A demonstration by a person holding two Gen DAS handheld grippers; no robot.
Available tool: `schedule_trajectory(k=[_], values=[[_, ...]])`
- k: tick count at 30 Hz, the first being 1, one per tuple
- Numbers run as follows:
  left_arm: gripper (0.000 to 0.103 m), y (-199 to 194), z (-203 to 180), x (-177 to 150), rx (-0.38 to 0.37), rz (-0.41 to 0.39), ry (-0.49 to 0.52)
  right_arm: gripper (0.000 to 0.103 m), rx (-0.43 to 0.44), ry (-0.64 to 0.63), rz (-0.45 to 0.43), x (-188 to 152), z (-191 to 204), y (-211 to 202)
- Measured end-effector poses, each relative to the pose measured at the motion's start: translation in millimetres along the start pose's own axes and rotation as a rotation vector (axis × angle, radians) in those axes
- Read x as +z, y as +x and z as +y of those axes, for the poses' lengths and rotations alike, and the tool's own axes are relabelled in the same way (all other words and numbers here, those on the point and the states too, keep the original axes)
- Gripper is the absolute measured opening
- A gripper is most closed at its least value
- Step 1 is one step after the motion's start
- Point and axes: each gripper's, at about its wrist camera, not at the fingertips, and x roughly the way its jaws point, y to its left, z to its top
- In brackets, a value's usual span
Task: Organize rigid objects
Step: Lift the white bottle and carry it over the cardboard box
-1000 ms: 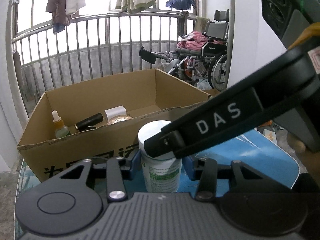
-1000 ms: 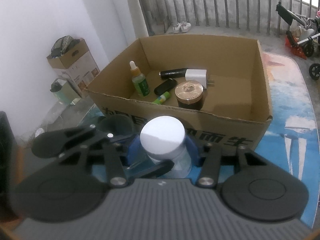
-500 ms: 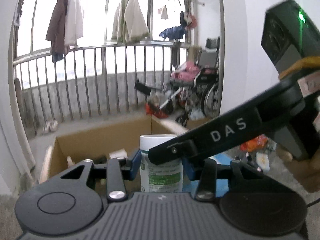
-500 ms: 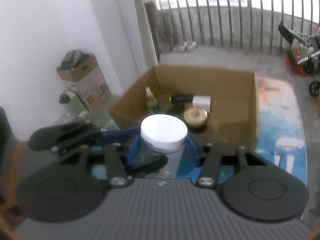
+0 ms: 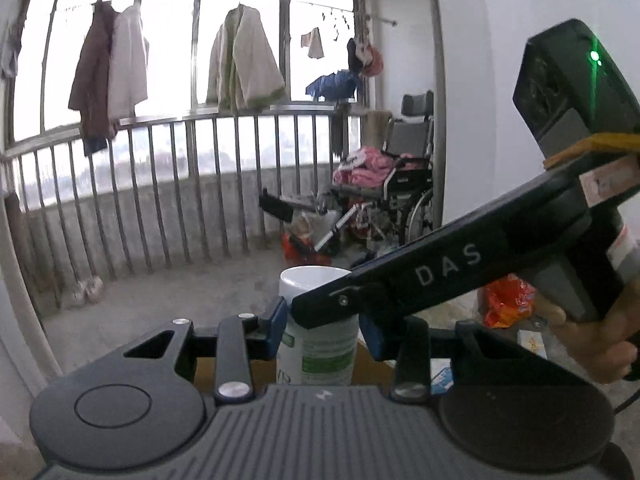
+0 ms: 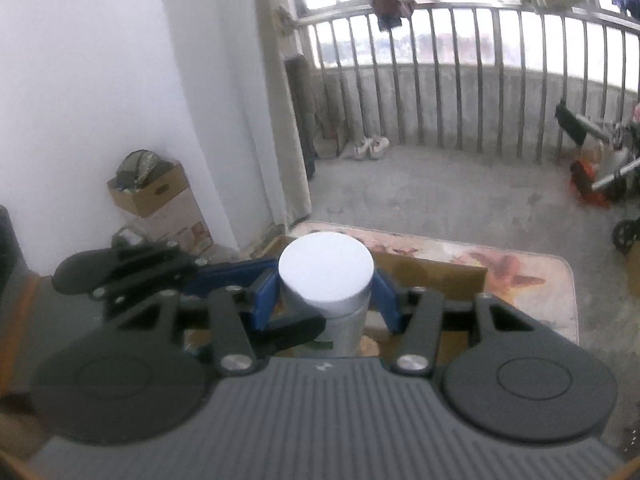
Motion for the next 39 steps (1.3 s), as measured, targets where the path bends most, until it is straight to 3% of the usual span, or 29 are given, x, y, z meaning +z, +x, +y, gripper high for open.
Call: schedule_trajectory(k=[4, 16, 29, 39], values=[[0.040, 40.0, 17.5, -10.0, -0.024, 0.049, -0.011, 0.051, -0.009, 0.018, 0.049, 9.6, -37.4, 42.4], [0.040, 129.3, 55.0, -38.0, -0.050, 0.238, -0.042, 0.051, -0.058, -0.063, 0.200, 4.1, -88.9, 153.2], [0.042, 161.9, 68.3, -57.7, -0.103, 0.396, -0.084, 0.051, -0.142, -0.233, 0.318, -5.5, -89.9, 208.8], [0.047, 167.7, 69.0, -53.5, -0.093, 0.411, -0.089, 0.054, -0.165, -0.251, 0.343, -5.9, -95.0, 219.8]])
